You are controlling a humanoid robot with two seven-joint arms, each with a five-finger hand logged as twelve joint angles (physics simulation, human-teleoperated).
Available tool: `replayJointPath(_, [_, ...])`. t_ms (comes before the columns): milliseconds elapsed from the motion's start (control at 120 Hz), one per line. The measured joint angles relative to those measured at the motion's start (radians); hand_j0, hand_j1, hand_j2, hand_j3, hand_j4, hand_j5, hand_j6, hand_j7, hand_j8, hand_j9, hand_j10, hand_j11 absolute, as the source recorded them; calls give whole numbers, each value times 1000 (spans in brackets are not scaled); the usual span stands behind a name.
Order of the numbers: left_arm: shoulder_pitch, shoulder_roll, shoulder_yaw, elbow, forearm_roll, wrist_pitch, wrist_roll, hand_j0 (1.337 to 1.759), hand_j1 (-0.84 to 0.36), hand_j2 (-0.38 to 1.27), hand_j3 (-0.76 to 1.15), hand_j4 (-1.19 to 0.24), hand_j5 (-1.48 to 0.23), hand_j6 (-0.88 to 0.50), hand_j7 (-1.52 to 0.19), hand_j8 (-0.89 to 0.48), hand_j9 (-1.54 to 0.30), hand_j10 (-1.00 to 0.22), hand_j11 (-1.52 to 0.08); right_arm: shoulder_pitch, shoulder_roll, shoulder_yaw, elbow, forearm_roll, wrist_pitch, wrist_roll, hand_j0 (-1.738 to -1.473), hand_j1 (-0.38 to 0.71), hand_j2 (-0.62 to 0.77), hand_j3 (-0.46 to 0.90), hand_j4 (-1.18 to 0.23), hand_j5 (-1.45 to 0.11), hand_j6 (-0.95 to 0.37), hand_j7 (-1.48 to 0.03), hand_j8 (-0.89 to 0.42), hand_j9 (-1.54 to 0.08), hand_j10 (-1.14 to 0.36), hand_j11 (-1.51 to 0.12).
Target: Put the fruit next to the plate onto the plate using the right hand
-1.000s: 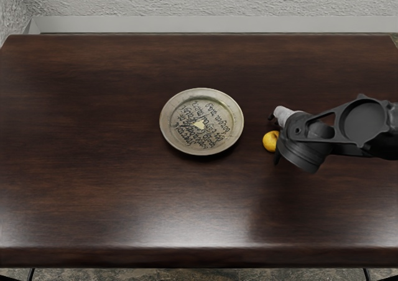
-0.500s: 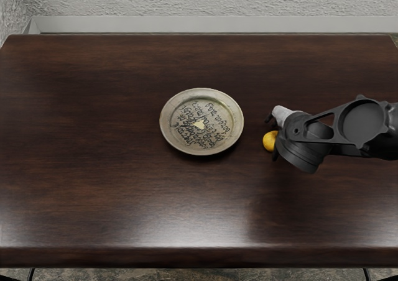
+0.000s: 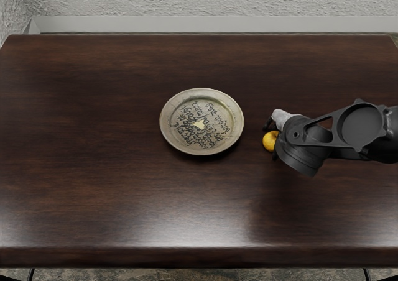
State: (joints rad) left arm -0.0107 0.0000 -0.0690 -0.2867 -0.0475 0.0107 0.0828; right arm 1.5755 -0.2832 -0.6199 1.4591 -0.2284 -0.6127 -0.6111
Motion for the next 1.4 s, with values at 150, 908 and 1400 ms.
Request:
replayJointPath(150, [1,0,-1,0,0,0,0,1658,344,1,0,-4,-5,-4,-5,-4,-5,-4,-5,-32,-6,38,-1,-10,-12,-9,-1641,375,-36,-1,-559,-746,63,-952,129,-1066,-650,-782])
replayJointPath(908, [0,0,0,0,0,0,0,1658,344,1,0,-4,-5,-4,-5,-4,-5,-4,-5,-55,70,385,-183,-37,3,-1,-1639,369,313,-1,-603,-1089,-298,-1125,-290,-1146,-941,-1139])
replayJointPath(1400, [0,0,0,0,0,0,0,1658,344,1,0,-4,-5,-4,-5,-4,-5,-4,-5,-107,79,573,-214,-89,13,0,-1655,-182,64,0,-141,-243,-79,-249,-78,-254,-207,-253])
